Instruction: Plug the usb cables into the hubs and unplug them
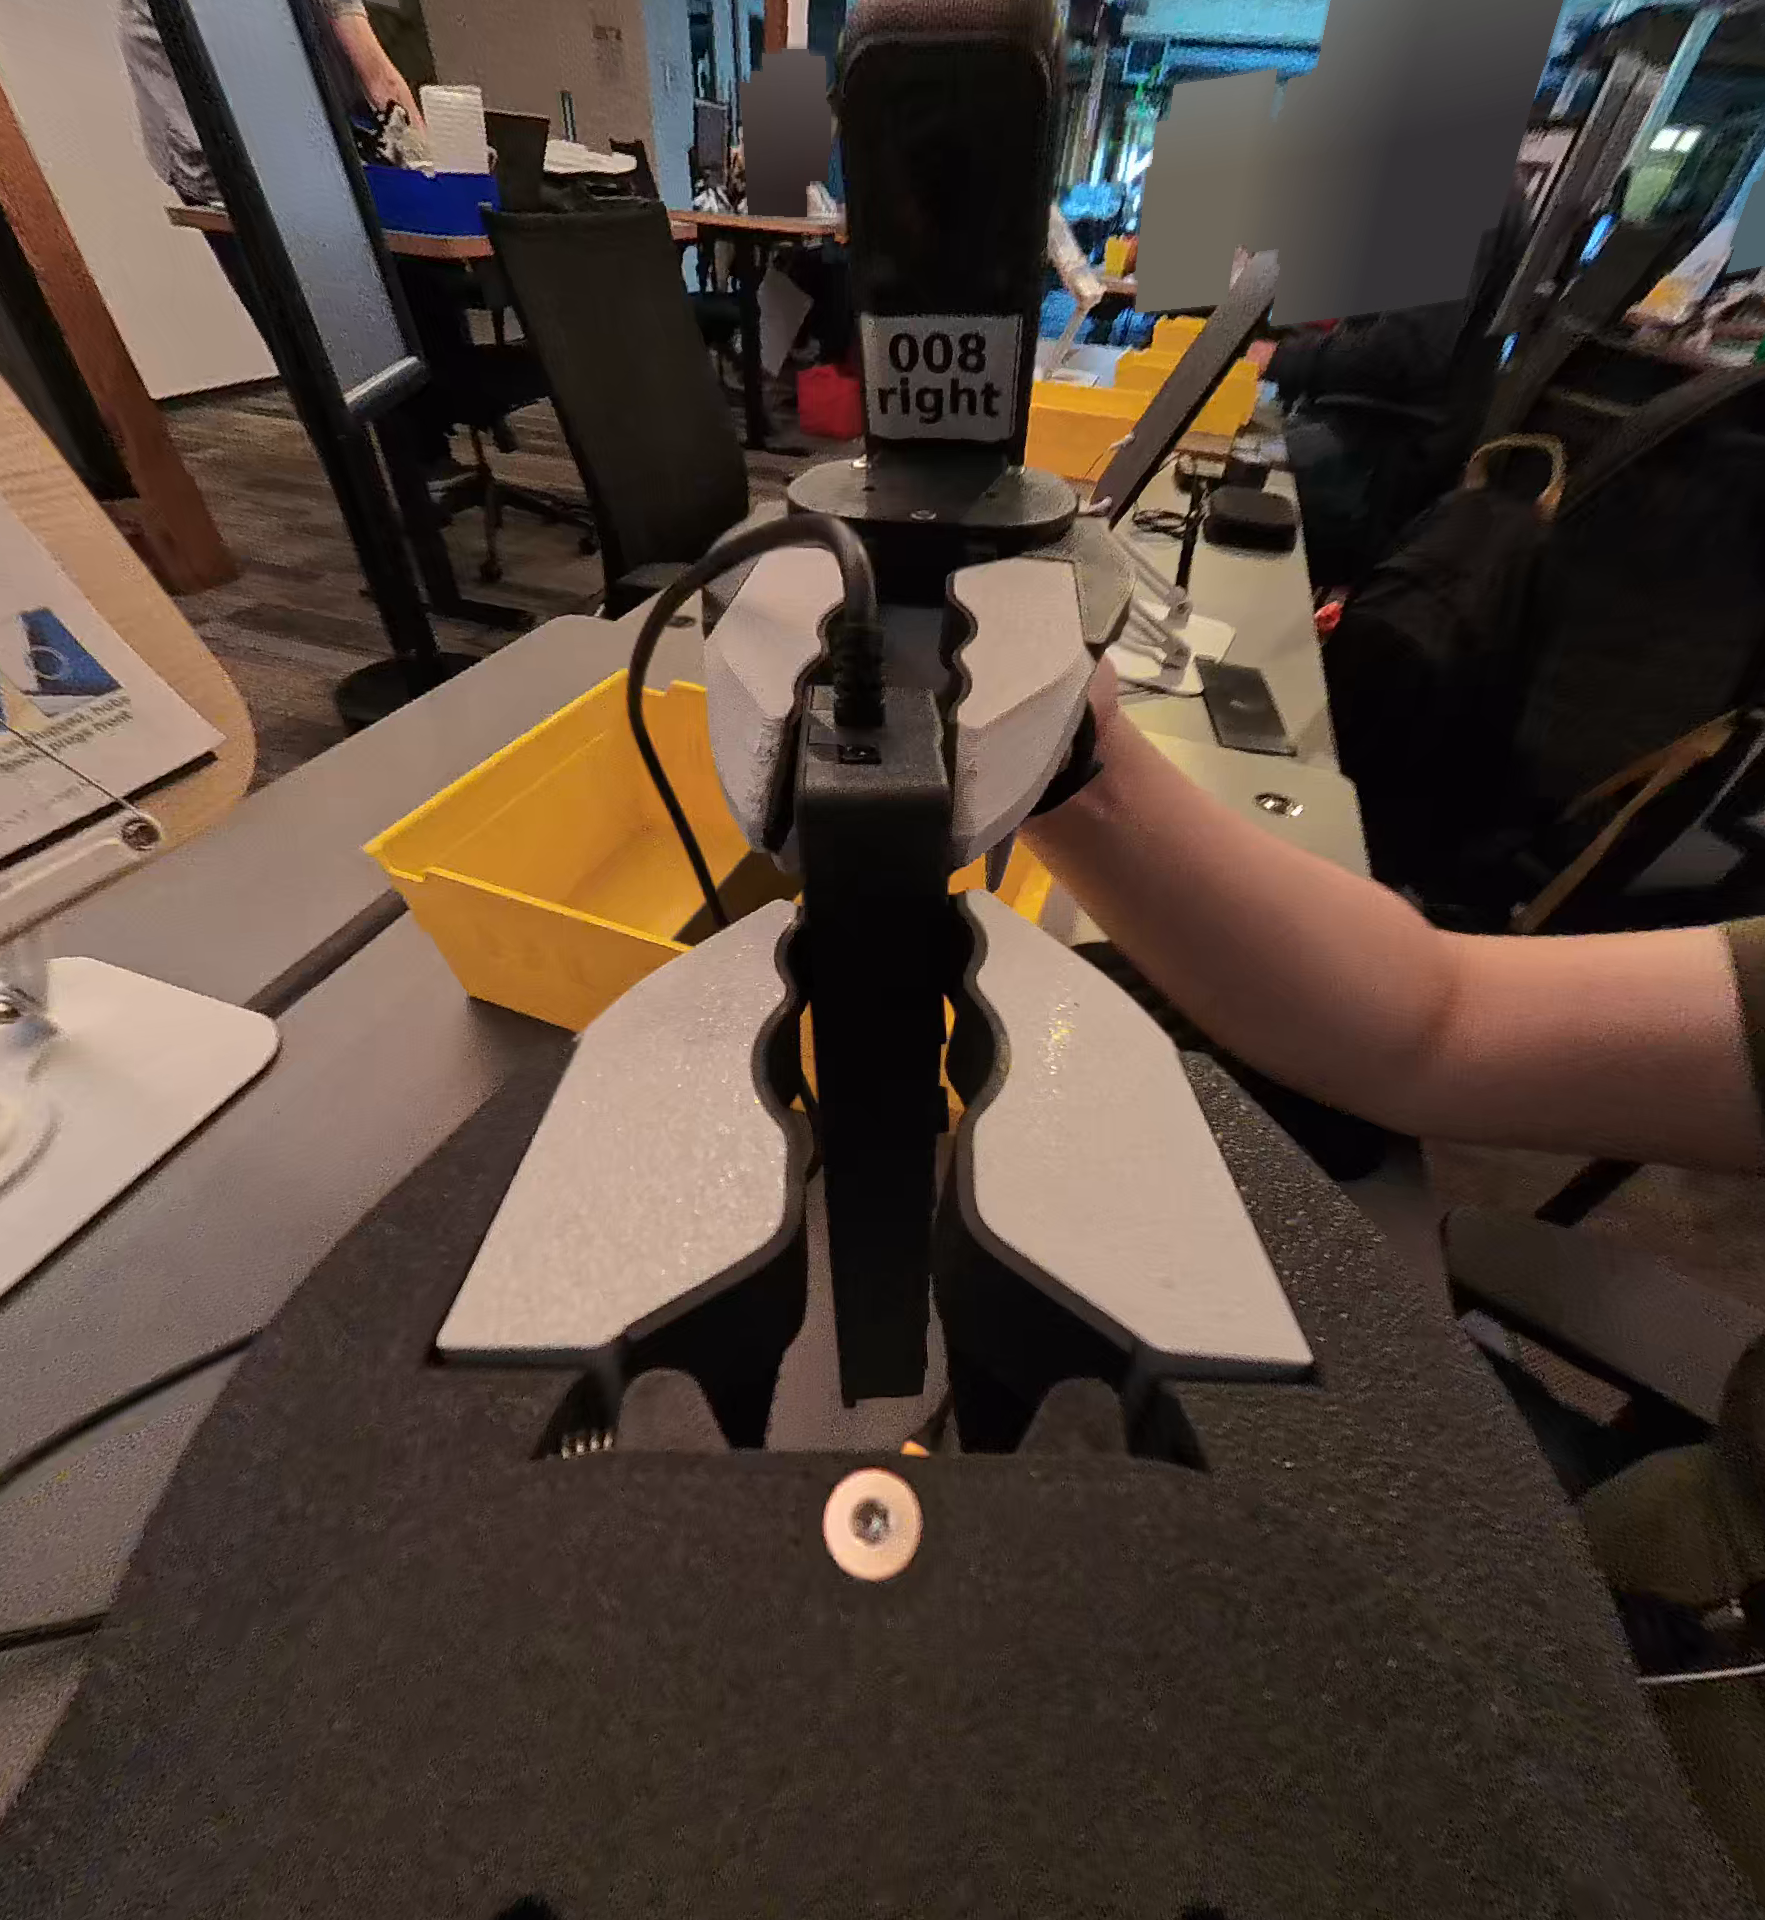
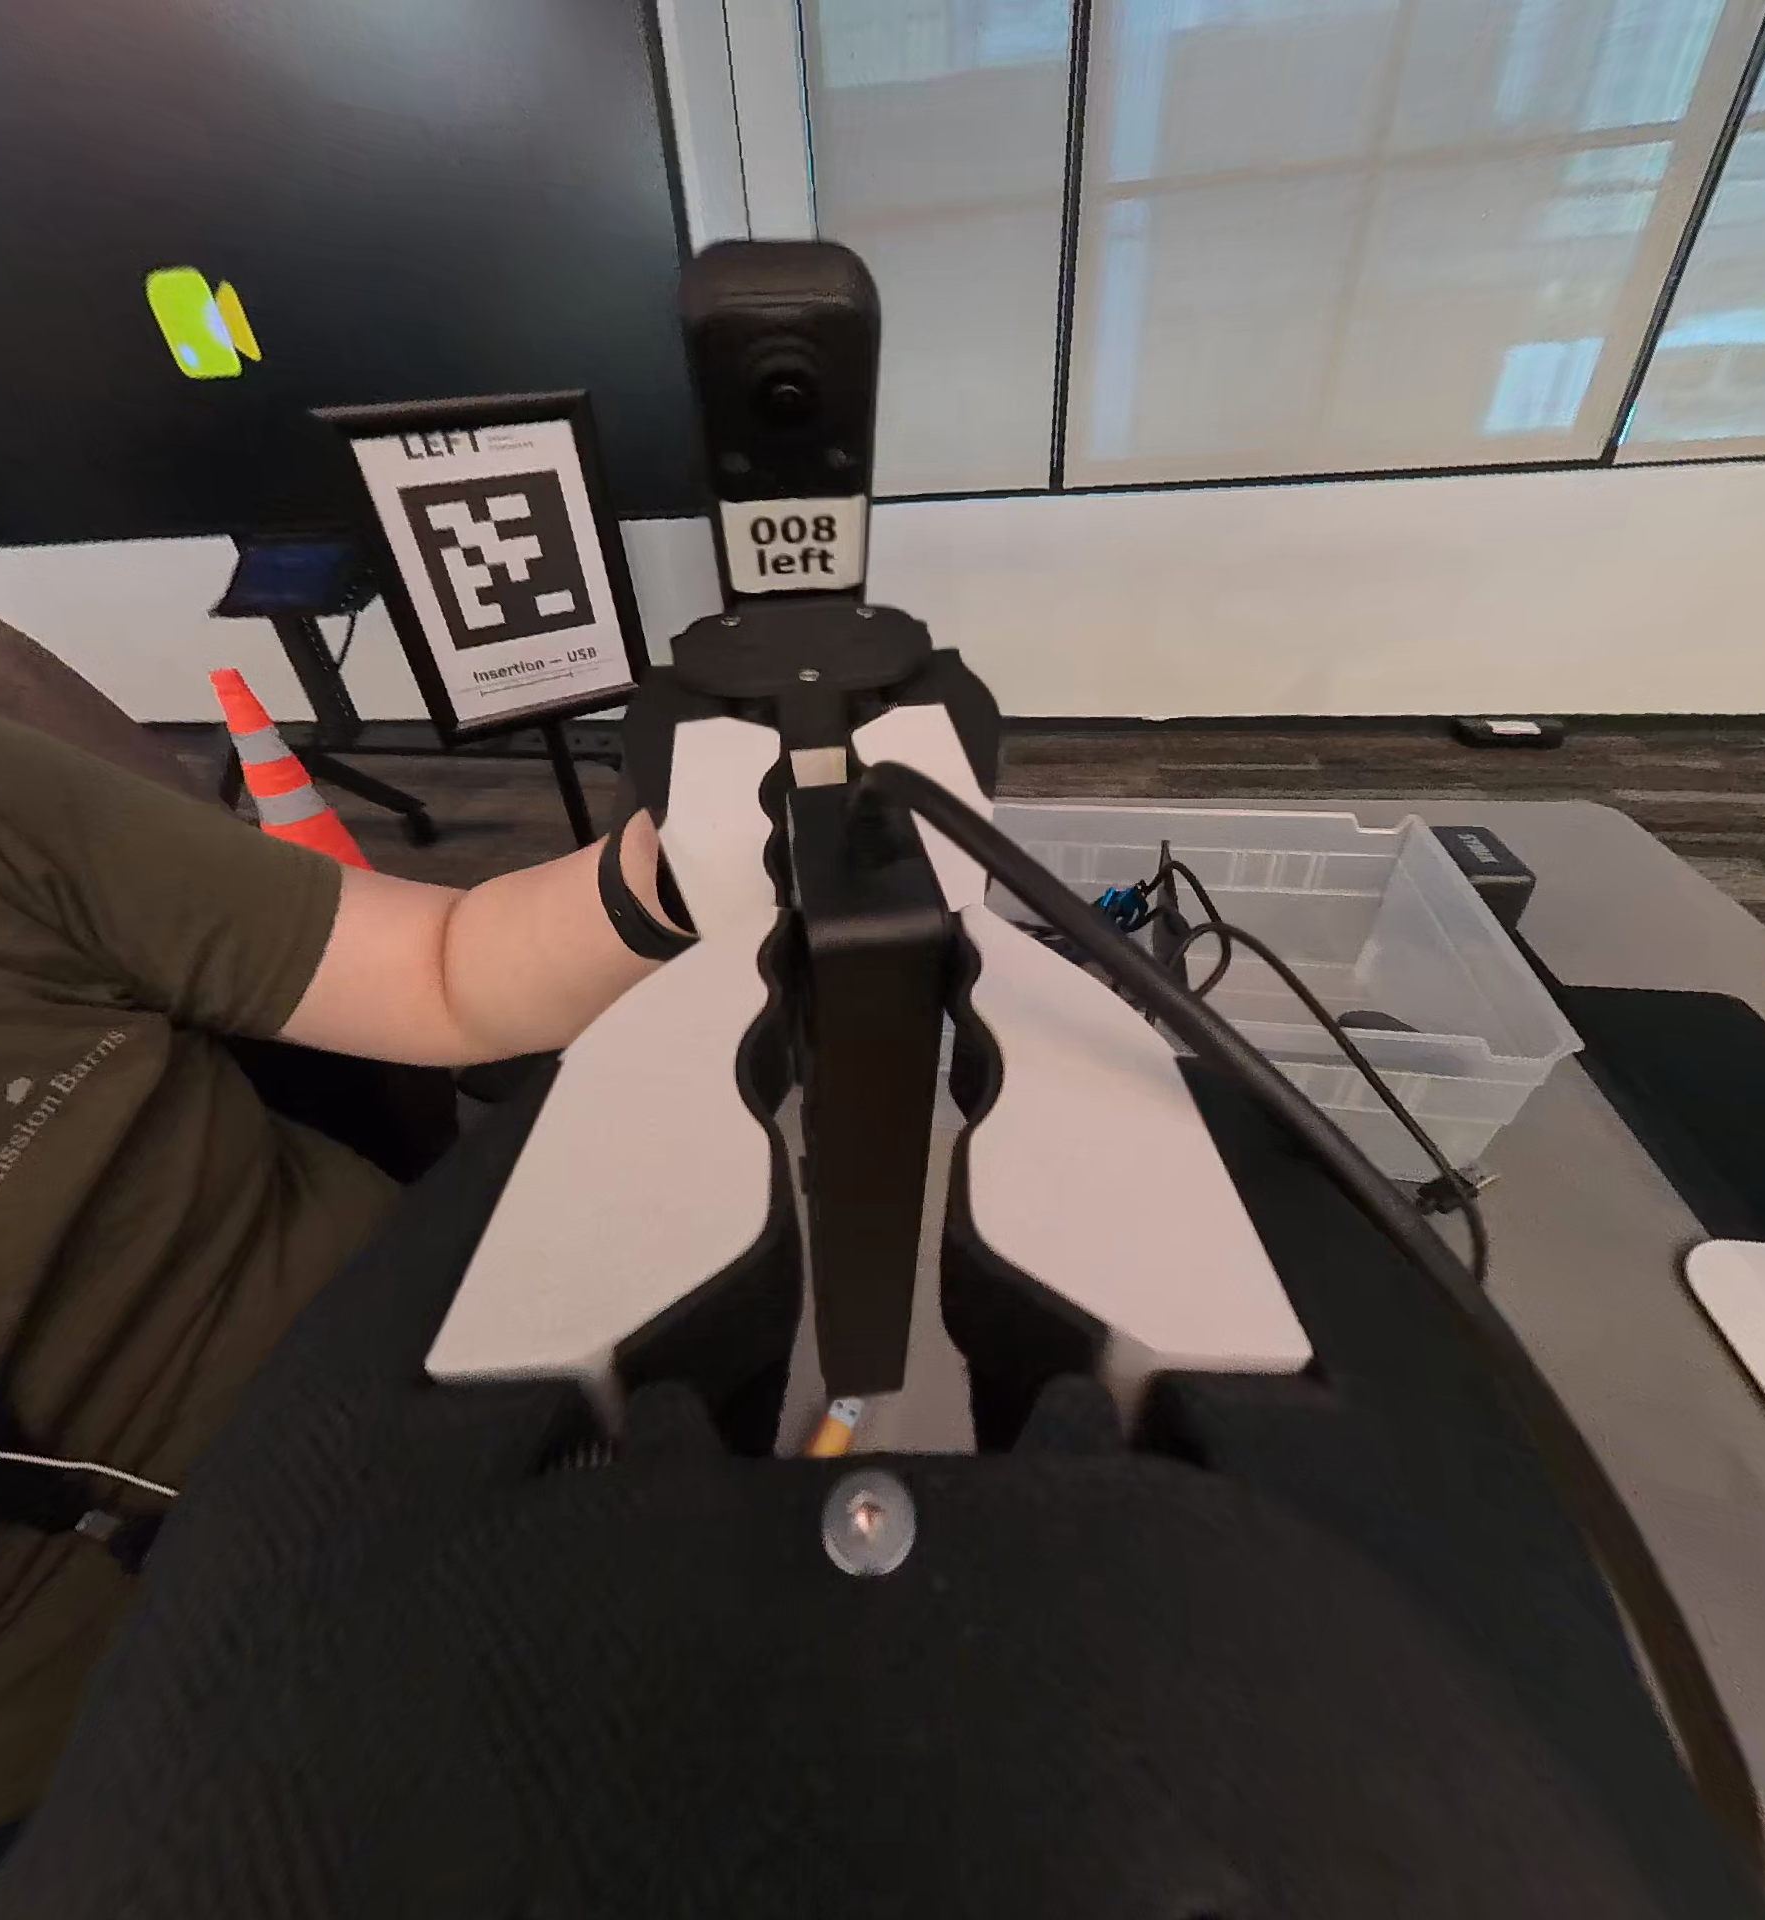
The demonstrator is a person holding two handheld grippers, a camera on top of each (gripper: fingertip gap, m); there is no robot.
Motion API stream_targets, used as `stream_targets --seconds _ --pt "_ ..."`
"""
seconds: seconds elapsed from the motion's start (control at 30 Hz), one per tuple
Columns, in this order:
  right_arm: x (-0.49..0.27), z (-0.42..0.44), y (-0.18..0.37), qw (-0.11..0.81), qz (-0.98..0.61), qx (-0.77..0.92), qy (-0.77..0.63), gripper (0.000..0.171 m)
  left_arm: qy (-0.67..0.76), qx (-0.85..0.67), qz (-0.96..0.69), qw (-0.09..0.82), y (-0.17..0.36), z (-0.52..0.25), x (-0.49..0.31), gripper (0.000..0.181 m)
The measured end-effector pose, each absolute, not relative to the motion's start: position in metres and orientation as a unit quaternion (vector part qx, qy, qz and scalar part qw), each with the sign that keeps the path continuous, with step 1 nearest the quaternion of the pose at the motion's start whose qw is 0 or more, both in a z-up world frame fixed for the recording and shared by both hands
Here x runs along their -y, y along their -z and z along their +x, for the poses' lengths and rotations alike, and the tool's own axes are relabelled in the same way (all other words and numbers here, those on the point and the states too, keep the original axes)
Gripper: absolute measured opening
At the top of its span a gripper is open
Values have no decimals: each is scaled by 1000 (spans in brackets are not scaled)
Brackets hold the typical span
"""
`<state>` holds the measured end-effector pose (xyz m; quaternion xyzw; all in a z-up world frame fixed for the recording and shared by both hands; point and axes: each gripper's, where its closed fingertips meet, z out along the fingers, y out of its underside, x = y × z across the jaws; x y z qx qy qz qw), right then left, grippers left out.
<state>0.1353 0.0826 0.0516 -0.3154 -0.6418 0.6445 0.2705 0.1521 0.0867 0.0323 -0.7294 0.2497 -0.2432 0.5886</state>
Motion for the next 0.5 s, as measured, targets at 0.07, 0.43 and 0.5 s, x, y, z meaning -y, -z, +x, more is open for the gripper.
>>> stream_targets --seconds 0.07,0.43,0.5 --pt "-85 131 -54 266 -327 629 -653 27 245 -236 -724 599 -35 146 -88 25" --pt "-109 126 -68 259 -370 547 -705 26 281 -196 -744 573 25 136 -81 70" --pt "-106 125 -69 268 -363 551 -702 26 312 -205 -738 562 32 147 -80 69"
